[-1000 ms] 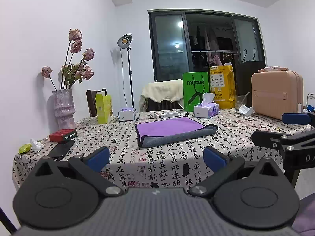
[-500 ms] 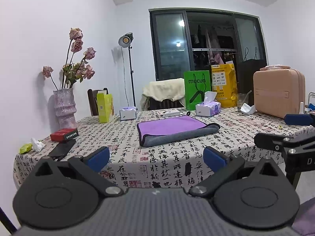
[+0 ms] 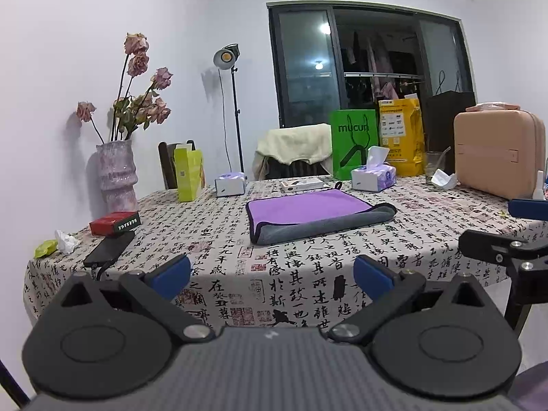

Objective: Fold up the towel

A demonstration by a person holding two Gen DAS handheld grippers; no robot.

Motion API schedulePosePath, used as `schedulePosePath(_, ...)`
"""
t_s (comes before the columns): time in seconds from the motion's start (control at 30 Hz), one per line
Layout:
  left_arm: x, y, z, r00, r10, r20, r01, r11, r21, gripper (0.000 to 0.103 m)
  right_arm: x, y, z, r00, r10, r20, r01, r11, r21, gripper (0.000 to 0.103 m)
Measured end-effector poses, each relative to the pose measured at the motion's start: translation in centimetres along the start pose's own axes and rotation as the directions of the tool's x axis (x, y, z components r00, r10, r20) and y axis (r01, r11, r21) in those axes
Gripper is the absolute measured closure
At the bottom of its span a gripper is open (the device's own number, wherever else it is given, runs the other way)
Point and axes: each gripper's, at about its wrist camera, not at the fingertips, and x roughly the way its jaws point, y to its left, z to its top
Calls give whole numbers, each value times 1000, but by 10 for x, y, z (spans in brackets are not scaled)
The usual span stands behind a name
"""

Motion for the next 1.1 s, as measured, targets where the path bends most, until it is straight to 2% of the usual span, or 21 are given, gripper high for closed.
schedulePosePath(0.3, 26, 4, 5, 999, 14, -36, -15, 1000, -25, 0, 22, -12, 3, 1000, -21, -11, 21, 1000, 19, 0)
schedulePosePath(0.6, 70, 13, 20, 997, 56, -60, -59, 997, -52, 0, 66, -32, 9, 999, -31, -45, 32, 999, 11, 0)
schedulePosePath(0.93, 139, 14, 36, 996, 24, -90, -29, 998, -56, 0, 135, -60, 19, 996, -19, -90, 18, 1000, -13, 0)
schedulePosePath(1.1, 182, 17, 39, 991, -24, -131, 16, 998, -64, 0, 174, -80, 20, 992, -10, -126, 6, 999, -32, 0)
